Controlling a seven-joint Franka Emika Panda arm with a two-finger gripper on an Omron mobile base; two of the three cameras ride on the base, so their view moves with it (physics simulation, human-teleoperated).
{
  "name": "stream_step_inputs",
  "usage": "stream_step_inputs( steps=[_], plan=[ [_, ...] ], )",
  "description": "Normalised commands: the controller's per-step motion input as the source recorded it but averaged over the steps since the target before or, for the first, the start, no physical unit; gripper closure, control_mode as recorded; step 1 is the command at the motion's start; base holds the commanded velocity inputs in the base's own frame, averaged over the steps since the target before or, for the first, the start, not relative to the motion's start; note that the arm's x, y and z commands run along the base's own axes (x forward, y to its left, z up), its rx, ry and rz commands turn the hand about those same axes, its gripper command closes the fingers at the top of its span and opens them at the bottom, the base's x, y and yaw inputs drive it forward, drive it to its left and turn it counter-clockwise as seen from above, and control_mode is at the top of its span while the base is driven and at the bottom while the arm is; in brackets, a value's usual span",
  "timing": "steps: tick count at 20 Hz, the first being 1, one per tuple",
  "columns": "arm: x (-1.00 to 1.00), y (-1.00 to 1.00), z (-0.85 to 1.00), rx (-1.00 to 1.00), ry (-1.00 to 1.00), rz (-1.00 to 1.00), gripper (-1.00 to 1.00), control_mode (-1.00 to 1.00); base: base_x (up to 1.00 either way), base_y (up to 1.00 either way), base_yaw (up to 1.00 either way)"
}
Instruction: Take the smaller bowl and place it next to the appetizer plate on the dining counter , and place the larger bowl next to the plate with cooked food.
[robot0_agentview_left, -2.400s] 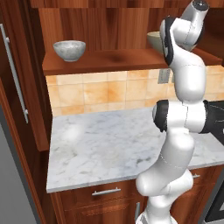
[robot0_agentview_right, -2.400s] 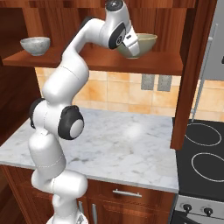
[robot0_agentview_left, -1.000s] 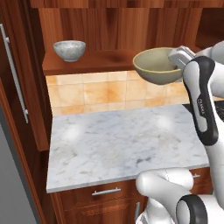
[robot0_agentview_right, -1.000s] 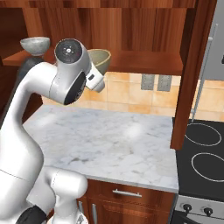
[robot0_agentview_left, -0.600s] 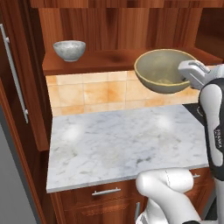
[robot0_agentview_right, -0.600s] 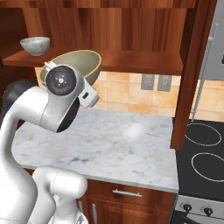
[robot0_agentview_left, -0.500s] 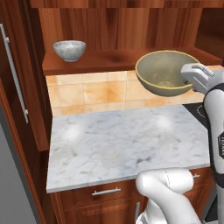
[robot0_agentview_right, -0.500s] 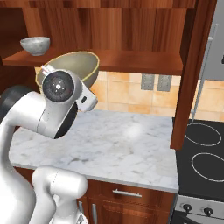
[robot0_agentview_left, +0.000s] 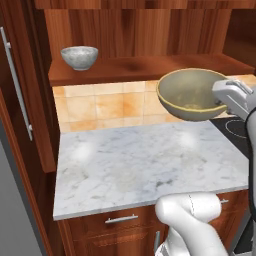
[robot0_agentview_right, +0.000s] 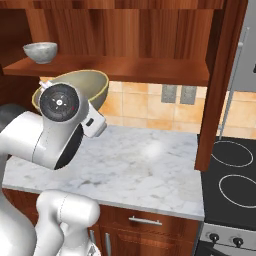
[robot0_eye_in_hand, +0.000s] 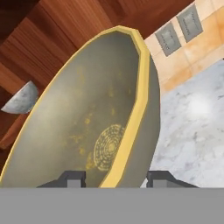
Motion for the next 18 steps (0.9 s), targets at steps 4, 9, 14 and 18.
stream_step_inputs(
  steps=[4,9,14,18],
  plan=[
    [0.00,0.00,0.00,0.00,0.00,0.00,1.00,1.00,-0.38,0.01,0.07],
    [0.00,0.00,0.00,0.00,0.00,0.00,1.00,1.00,-0.76,0.12,0.13],
    [0.00,0.00,0.00,0.00,0.00,0.00,1.00,1.00,-0.68,0.36,0.14],
    [0.00,0.00,0.00,0.00,0.00,0.00,1.00,1.00,-0.63,0.29,0.15]
  ],
)
